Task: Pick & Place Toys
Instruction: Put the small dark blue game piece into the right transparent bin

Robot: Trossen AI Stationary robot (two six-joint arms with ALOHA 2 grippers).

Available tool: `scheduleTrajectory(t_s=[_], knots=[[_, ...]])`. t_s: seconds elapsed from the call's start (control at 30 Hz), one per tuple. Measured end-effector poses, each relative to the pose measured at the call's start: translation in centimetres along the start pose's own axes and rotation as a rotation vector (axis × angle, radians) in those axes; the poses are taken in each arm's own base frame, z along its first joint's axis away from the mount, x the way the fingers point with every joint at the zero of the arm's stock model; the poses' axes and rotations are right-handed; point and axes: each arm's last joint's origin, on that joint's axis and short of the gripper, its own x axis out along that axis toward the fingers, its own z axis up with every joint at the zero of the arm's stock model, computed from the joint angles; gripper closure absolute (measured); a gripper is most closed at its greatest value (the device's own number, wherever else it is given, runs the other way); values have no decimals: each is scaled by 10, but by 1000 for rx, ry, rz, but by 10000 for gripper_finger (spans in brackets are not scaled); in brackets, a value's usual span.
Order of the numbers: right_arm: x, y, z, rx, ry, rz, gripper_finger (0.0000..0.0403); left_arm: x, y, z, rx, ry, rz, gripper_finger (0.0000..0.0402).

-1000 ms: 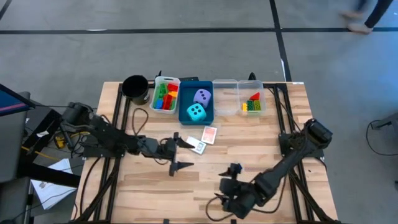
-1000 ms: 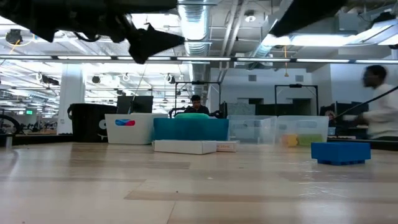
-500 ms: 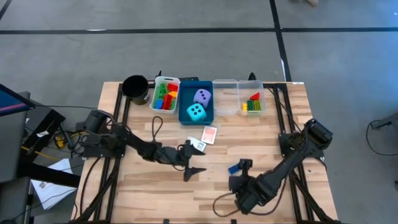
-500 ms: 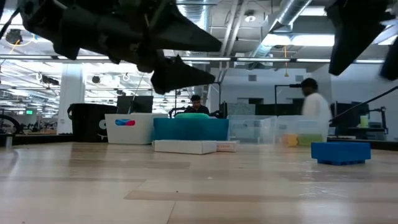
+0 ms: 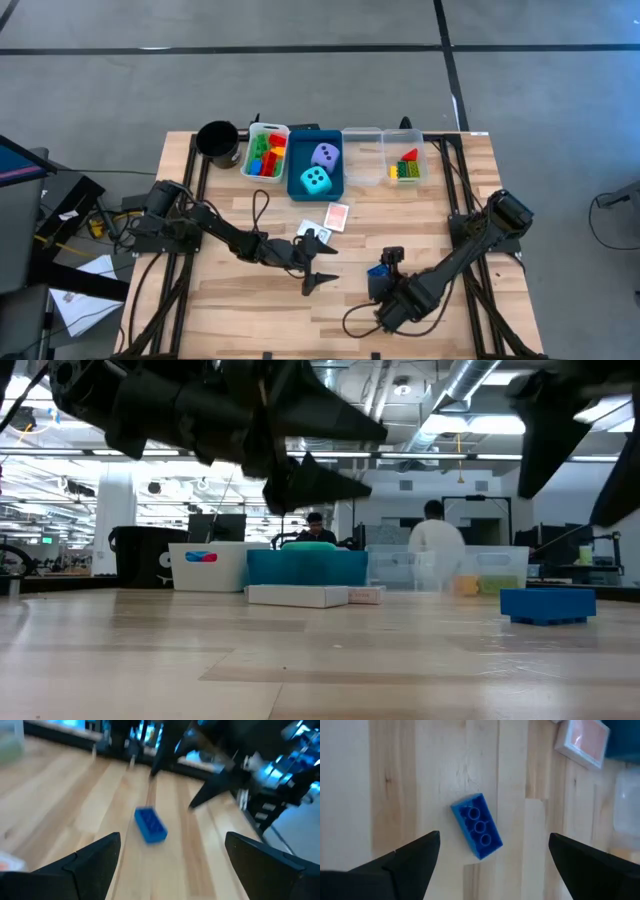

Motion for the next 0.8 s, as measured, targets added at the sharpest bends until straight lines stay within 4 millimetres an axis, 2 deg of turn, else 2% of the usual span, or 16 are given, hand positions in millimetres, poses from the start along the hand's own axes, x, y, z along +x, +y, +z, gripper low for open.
scheduleTrajectory(t_s=[0.13,0.3,0.47,0.6,0.8], knots=[[25,-6,-6,-53,84,61,35,-4,-3,12,31,-38,-23,50],[55,-17,-17,-20,175,92,36,-10,-7,24,40,-66,-50,50],[70,-22,-19,0,194,153,62,-15,-8,29,63,-29,-54,50],[72,-23,-17,-7,191,191,128,-18,-8,31,69,-5,-48,50],[69,-22,-12,4,169,204,282,-18,-8,31,71,2,-46,50]])
